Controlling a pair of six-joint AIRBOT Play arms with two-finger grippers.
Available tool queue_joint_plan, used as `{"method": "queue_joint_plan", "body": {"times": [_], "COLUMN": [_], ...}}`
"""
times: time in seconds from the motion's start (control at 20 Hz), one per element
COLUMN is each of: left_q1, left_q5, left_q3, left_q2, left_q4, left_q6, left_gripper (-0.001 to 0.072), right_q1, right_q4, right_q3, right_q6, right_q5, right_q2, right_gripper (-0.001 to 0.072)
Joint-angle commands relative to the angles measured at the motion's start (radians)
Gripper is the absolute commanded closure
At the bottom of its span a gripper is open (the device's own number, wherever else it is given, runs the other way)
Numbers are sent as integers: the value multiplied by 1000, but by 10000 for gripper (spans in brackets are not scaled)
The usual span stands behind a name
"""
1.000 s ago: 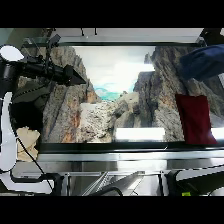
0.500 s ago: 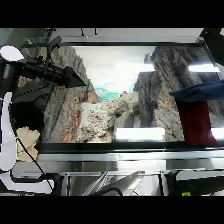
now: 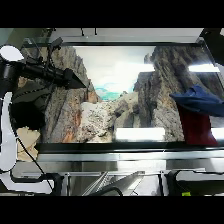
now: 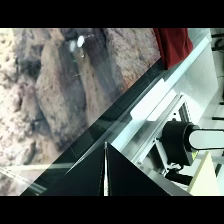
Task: Fold the shirts.
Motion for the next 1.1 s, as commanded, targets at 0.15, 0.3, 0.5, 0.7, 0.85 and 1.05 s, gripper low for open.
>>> {"method": "queue_joint_plan", "body": {"times": [0.15,0.3,0.5,0.7,0.85,1.05], "left_q1": [-1,-1,-1,0,-1,-1], "left_q5": [-20,-19,-22,-21,-13,47], "left_q3": [0,0,0,0,0,-88], "left_q2": [0,0,0,0,0,65], "left_q4": [0,0,0,0,-1,-2], "left_q6": [6,6,6,10,43,86], "left_gripper": [696,696,696,696,695,696], "right_q1": [0,0,0,3,12,91], "right_q4": [-72,-122,-133,-105,39,92], "right_q3": [-166,-220,-237,-236,-237,-237], "right_q6": [10,10,10,21,12,-21], "right_q5": [69,102,101,80,21,-60], "right_q2": [17,17,16,16,16,24], "right_gripper": [687,161,49,49,420,695]}}
